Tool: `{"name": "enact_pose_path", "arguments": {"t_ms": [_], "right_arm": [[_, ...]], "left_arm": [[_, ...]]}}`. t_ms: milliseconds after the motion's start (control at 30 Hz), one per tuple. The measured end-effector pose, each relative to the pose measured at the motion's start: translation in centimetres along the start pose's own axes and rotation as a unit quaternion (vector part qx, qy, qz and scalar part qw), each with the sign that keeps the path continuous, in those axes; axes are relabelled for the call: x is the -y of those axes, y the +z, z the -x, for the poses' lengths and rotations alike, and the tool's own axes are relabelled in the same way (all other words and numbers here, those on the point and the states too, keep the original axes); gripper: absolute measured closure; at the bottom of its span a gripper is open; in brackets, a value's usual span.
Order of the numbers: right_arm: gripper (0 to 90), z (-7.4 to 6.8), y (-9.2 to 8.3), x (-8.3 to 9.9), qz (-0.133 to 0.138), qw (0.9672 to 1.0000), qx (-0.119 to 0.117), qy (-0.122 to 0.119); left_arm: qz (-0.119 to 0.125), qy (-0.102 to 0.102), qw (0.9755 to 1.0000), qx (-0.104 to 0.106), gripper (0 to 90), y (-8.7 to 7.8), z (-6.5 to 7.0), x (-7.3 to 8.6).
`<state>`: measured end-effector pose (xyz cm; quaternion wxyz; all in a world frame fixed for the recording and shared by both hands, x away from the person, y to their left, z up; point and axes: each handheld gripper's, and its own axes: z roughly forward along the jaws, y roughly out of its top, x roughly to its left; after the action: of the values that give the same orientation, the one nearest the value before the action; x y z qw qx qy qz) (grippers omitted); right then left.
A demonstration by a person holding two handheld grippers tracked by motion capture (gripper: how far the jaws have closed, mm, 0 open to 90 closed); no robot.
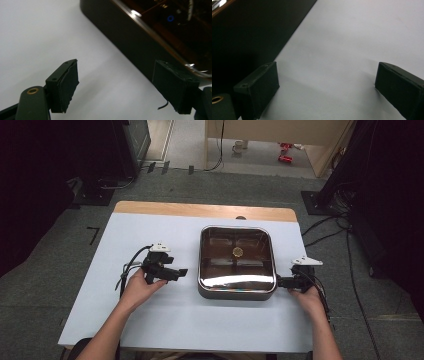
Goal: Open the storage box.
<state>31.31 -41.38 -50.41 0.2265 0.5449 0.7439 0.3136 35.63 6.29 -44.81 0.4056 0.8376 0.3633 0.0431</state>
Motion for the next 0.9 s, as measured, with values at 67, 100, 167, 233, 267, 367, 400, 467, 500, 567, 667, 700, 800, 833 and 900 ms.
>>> {"name": "enact_pose_path", "arguments": {"t_ms": [67, 100, 167, 233, 267, 367, 400, 467, 500, 567, 667, 700, 800, 833, 900], "right_arm": [[4.3, 0.0, 0.0, 0.0, -0.001, 1.0000, -0.001, 0.000], [4.3, 0.1, 0.0, 0.0, -0.001, 1.0000, -0.002, 0.002], [4.3, 0.2, 0.1, 0.0, -0.003, 1.0000, -0.006, 0.007], [4.3, 0.2, 0.1, 0.0, -0.003, 0.9999, -0.007, 0.007], [4.3, 0.2, 0.1, 0.0, -0.003, 0.9999, -0.007, 0.007], [4.3, 0.2, 0.1, 0.0, -0.004, 0.9999, -0.007, 0.007], [4.3, 0.2, 0.1, 0.0, -0.003, 0.9999, -0.007, 0.007], [4.3, 0.2, 0.1, 0.0, -0.004, 0.9999, -0.007, 0.007], [4.3, 0.2, 0.1, 0.0, -0.003, 0.9999, -0.007, 0.007], [4.3, 0.2, 0.1, 0.0, -0.003, 0.9999, -0.007, 0.007], [4.3, 0.2, 0.1, 0.0, -0.004, 0.9999, -0.008, 0.007], [4.3, 0.2, 0.1, 0.0, -0.004, 0.9999, -0.008, 0.007], [4.3, 0.2, 0.1, 0.0, -0.004, 0.9999, -0.008, 0.007], [4.3, 0.2, 0.1, 0.0, -0.004, 0.9999, -0.008, 0.007], [4.3, 0.2, 0.1, 0.0, -0.004, 0.9999, -0.008, 0.007]], "left_arm": [[-0.002, 0.003, 0.9999, 0.013, 20.9, 0.1, 0.0, -0.5], [-0.002, 0.006, 0.9998, 0.021, 20.8, 0.2, 0.0, -0.7], [-0.002, 0.015, 0.9991, 0.039, 20.4, 0.2, 0.0, -1.1], [-0.002, 0.017, 0.9991, 0.040, 20.6, 0.4, 0.0, -1.5], [-0.003, 0.019, 0.9990, 0.041, 21.1, 0.5, 0.0, -1.7], [-0.007, 0.033, 0.9985, 0.044, 22.0, 0.8, 0.2, -2.5], [-0.007, 0.036, 0.9984, 0.044, 22.7, 0.9, 0.3, -2.8], [-0.003, 0.041, 0.9980, 0.047, 23.9, 1.0, 0.4, -3.4], [0.000, 0.042, 0.9979, 0.048, 24.1, 1.0, 0.5, -3.6], [-0.004, 0.050, 0.9975, 0.051, 24.9, 1.3, 0.6, -4.1], [-0.005, 0.056, 0.9966, 0.060, 25.3, 1.8, 0.8, -4.7], [-0.007, 0.058, 0.9963, 0.063, 25.7, 1.9, 0.9, -4.9], [-0.011, 0.066, 0.9951, 0.072, 25.8, 2.4, 1.4, -5.6], [-0.010, 0.069, 0.9947, 0.076, 26.1, 2.6, 1.5, -5.8], [-0.013, 0.074, 0.9936, 0.084, 27.5, 2.9, 1.9, -6.2]]}}
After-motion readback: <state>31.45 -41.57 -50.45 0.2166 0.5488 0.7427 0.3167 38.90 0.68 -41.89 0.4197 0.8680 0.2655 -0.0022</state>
